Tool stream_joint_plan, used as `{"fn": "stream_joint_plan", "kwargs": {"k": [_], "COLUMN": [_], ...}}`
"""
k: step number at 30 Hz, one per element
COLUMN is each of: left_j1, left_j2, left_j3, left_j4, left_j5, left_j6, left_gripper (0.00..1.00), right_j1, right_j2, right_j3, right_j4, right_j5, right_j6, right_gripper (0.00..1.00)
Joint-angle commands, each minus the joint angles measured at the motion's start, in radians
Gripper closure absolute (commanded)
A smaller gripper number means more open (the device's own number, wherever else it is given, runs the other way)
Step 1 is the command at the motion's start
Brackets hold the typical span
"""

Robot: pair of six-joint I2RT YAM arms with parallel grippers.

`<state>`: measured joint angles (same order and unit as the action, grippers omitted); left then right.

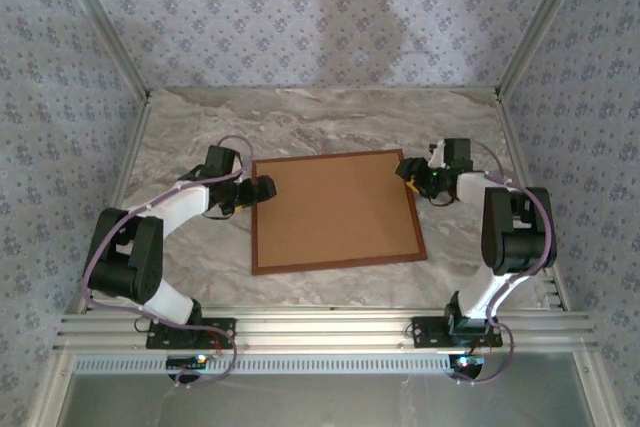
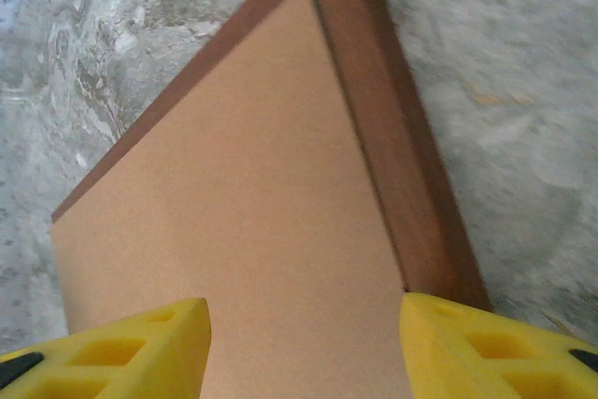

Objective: Put the photo into the frame

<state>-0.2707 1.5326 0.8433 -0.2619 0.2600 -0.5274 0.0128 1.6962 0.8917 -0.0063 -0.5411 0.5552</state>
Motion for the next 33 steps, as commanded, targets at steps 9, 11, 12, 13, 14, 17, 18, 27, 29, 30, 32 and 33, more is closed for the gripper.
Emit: {"fn": "stream_joint_plan", "kwargs": {"k": [9, 11, 12, 13, 14, 17, 18, 27, 29, 30, 32, 33], "left_j1": [0.003, 0.002, 0.002, 0.003, 0.002, 0.002, 0.002, 0.009, 0.008, 0.009, 0.011, 0.011], "left_j2": [0.022, 0.037, 0.042, 0.046, 0.050, 0.060, 0.063, 0.098, 0.100, 0.100, 0.100, 0.102], "left_j3": [0.074, 0.084, 0.086, 0.087, 0.087, 0.088, 0.088, 0.085, 0.082, 0.079, 0.076, 0.074], "left_j4": [0.026, 0.031, 0.035, 0.040, 0.045, 0.051, 0.050, 0.065, 0.069, 0.071, 0.073, 0.075], "left_j5": [-0.118, -0.115, -0.110, -0.107, -0.105, -0.103, -0.102, -0.086, -0.083, -0.082, -0.080, -0.078], "left_j6": [-0.004, -0.006, -0.008, -0.009, -0.010, -0.012, -0.013, -0.011, -0.011, -0.011, -0.009, -0.009], "left_gripper": [0.04, 0.04, 0.04, 0.04, 0.04, 0.04, 0.04, 0.05, 0.05, 0.04, 0.05, 0.04], "right_j1": [0.162, 0.166, 0.167, 0.170, 0.174, 0.182, 0.183, 0.190, 0.191, 0.191, 0.192, 0.193], "right_j2": [0.175, 0.221, 0.247, 0.270, 0.293, 0.353, 0.368, 0.434, 0.449, 0.457, 0.469, 0.473], "right_j3": [0.413, 0.475, 0.509, 0.537, 0.568, 0.637, 0.651, 0.719, 0.739, 0.748, 0.767, 0.769], "right_j4": [-0.285, -0.317, -0.338, -0.358, -0.379, -0.432, -0.447, -0.531, -0.562, -0.578, -0.590, -0.618], "right_j5": [0.360, 0.344, 0.336, 0.327, 0.322, 0.310, 0.305, 0.256, 0.252, 0.245, 0.248, 0.250], "right_j6": [-0.438, -0.462, -0.468, -0.480, -0.491, -0.513, -0.517, -0.534, -0.542, -0.549, -0.564, -0.570], "right_gripper": [0.28, 0.28, 0.27, 0.27, 0.27, 0.27, 0.27, 0.27, 0.27, 0.27, 0.27, 0.27]}}
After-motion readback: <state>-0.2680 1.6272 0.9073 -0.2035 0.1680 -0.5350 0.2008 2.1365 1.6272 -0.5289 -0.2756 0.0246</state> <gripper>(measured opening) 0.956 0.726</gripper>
